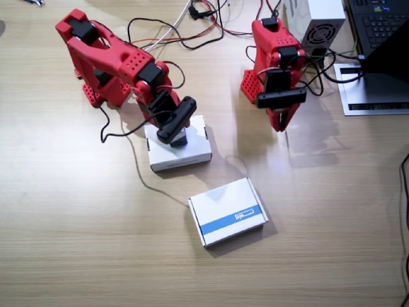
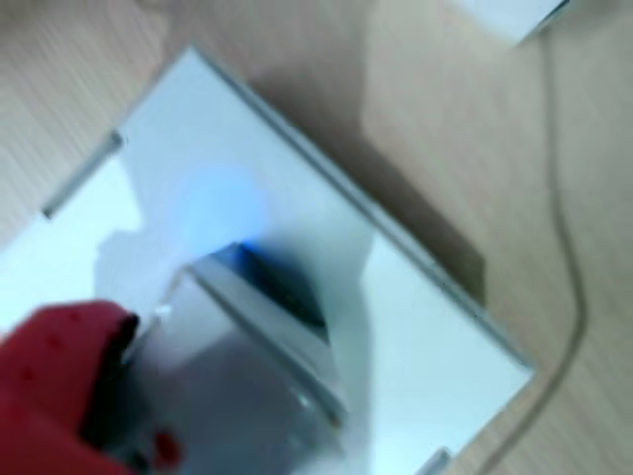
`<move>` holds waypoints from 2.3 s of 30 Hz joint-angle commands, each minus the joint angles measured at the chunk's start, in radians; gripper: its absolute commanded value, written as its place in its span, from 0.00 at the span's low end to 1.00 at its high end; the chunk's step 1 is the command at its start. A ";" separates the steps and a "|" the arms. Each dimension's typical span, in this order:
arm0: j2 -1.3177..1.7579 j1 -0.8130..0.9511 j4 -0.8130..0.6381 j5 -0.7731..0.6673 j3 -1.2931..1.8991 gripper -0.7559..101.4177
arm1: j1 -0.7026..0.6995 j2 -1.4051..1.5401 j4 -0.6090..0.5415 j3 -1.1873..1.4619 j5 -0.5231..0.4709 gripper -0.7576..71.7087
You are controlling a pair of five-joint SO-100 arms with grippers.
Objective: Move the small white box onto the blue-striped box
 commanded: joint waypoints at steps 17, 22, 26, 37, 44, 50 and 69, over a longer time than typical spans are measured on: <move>-0.270 0.394 -0.060 -0.224 -0.445 0.38 | 0.341 0.621 0.164 0.126 -0.075 0.43; -0.831 0.660 0.210 -0.554 -1.074 0.40 | 0.387 0.775 0.115 0.327 -0.077 0.44; -1.049 0.822 0.322 -0.790 -1.143 0.44 | 0.437 0.893 0.072 0.469 -0.103 0.45; -1.387 1.032 0.390 -1.095 -1.289 0.39 | 0.788 1.516 -0.135 1.138 -0.318 0.28; -1.491 1.046 0.391 -1.051 -1.419 0.39 | 0.838 1.601 -0.232 1.382 -0.319 0.52; -1.629 1.101 0.391 -1.006 -1.606 0.38 | 0.772 1.601 -0.325 1.474 -0.267 0.53; -2.178 1.095 0.390 -0.988 -1.908 0.25 | 0.793 1.601 -0.314 1.476 -0.295 0.53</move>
